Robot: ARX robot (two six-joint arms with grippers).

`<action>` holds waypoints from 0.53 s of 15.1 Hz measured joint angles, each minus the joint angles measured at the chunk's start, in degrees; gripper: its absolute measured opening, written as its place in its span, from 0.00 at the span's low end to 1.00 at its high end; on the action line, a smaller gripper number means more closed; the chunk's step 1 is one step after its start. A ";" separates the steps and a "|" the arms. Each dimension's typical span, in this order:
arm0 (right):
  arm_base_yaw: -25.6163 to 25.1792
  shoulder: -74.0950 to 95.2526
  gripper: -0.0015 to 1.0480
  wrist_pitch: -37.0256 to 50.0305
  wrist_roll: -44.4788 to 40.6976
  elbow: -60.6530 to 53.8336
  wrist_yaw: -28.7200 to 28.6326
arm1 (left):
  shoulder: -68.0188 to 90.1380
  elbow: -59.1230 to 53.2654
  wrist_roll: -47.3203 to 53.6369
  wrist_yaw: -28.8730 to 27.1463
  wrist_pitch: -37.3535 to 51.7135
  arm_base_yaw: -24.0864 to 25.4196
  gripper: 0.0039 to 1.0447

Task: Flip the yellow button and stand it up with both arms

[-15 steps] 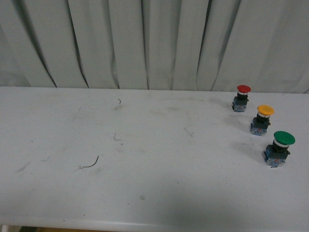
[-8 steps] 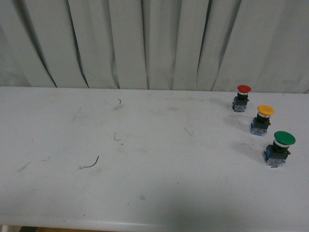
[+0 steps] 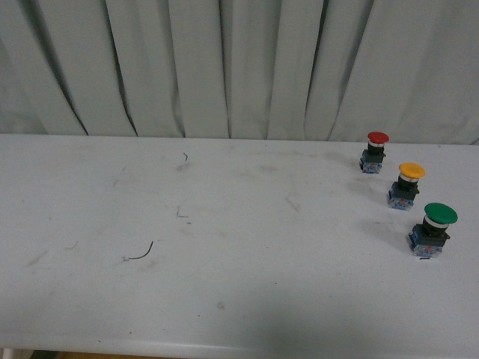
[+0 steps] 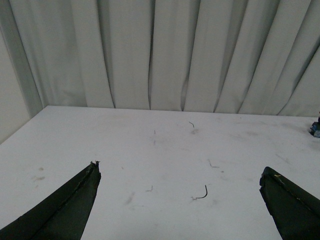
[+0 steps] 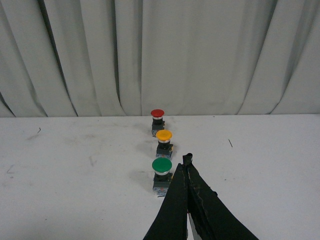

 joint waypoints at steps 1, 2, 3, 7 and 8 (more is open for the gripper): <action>0.00 -0.90 0.02 -0.98 0.00 0.00 -0.02 | 0.00 0.00 0.00 0.00 0.00 0.00 0.94; 0.00 -1.62 0.02 -1.88 0.00 0.00 -0.02 | 0.00 0.00 0.00 0.00 0.00 0.00 0.94; 0.00 -6.97 0.02 -10.27 0.02 0.02 -0.13 | 0.00 0.00 0.00 0.00 0.00 0.00 0.94; 0.00 -11.02 0.02 -11.47 0.13 0.02 0.00 | 0.00 0.00 0.00 -0.02 -0.02 0.00 0.94; 0.00 -10.99 0.02 -11.65 0.13 0.02 0.00 | 0.00 0.00 0.00 0.00 0.04 0.00 0.94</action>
